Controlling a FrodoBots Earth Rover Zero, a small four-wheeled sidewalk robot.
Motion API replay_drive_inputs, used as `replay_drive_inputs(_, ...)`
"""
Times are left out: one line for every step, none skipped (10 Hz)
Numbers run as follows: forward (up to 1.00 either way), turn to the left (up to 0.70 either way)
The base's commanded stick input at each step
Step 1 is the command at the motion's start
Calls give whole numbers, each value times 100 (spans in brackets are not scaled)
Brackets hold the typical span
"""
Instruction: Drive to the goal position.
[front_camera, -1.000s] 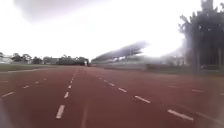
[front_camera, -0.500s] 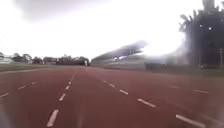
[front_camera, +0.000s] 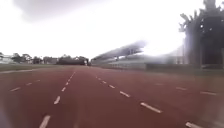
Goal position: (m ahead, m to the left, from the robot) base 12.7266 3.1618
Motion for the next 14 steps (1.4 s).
replay_drive_inputs(45, 0)
replay_drive_inputs(45, 0)
replay_drive_inputs(45, 0)
replay_drive_inputs(45, 0)
replay_drive_inputs(45, 0)
replay_drive_inputs(45, 0)
replay_drive_inputs(45, 0)
replay_drive_inputs(45, 0)
replay_drive_inputs(45, 0)
replay_drive_inputs(45, 0)
replay_drive_inputs(45, 0)
replay_drive_inputs(45, 0)
replay_drive_inputs(45, 0)
replay_drive_inputs(45, 0)
